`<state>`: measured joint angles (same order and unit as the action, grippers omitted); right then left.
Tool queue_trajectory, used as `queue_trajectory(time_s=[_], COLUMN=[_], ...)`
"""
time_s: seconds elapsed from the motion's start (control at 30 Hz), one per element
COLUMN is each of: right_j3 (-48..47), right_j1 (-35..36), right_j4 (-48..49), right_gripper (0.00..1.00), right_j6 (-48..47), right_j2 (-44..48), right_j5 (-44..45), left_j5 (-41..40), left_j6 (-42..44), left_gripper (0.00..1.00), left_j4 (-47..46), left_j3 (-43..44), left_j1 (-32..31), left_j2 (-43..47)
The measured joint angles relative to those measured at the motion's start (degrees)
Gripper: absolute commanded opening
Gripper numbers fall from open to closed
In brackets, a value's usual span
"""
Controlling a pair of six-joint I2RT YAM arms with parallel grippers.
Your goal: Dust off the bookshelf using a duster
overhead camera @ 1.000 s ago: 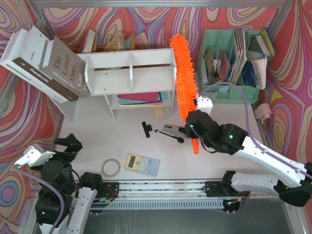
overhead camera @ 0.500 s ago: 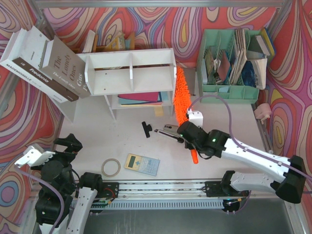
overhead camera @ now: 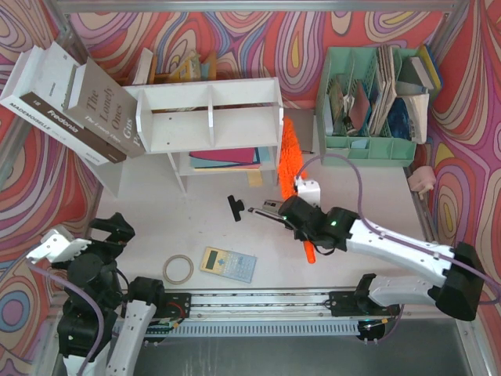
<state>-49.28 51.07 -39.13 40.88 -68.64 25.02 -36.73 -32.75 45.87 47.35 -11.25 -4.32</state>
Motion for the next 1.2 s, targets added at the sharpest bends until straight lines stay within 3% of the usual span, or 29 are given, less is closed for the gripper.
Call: queue_trajectory(time_s=[0.33, 0.53, 0.73, 0.93, 1.2], right_j3=[-12.1, -10.7, -3.2, 2.5, 11.4], right_j1=[-0.1, -0.1, -0.1, -0.1, -0.1], right_j4=[-3.4, -0.9, 6.7, 15.8, 29.2], right_gripper=[0.00, 0.00, 0.00, 0.00, 0.00], right_j6=[-3.0, -5.4, -8.7, -15.8, -26.7], right_j2=[12.0, 18.5, 20.8, 22.3, 33.5], right_j5=[9.2, 14.6, 18.6, 13.1, 4.6], left_j5=[4.2, 8.5, 12.8, 15.2, 18.3], left_j6=[0.5, -0.5, -3.7, -4.8, -6.5], left_gripper=[0.99, 0.98, 0.98, 0.98, 0.98], left_j4=[-1.2, -2.2, -2.7, -3.4, -5.7], left_j3=[-0.7, -0.9, -3.1, -3.8, -3.4], left_j1=[0.0, 0.0, 0.0, 0.0, 0.0], left_j2=[-4.0, -9.9, -14.4, -17.4, -18.7])
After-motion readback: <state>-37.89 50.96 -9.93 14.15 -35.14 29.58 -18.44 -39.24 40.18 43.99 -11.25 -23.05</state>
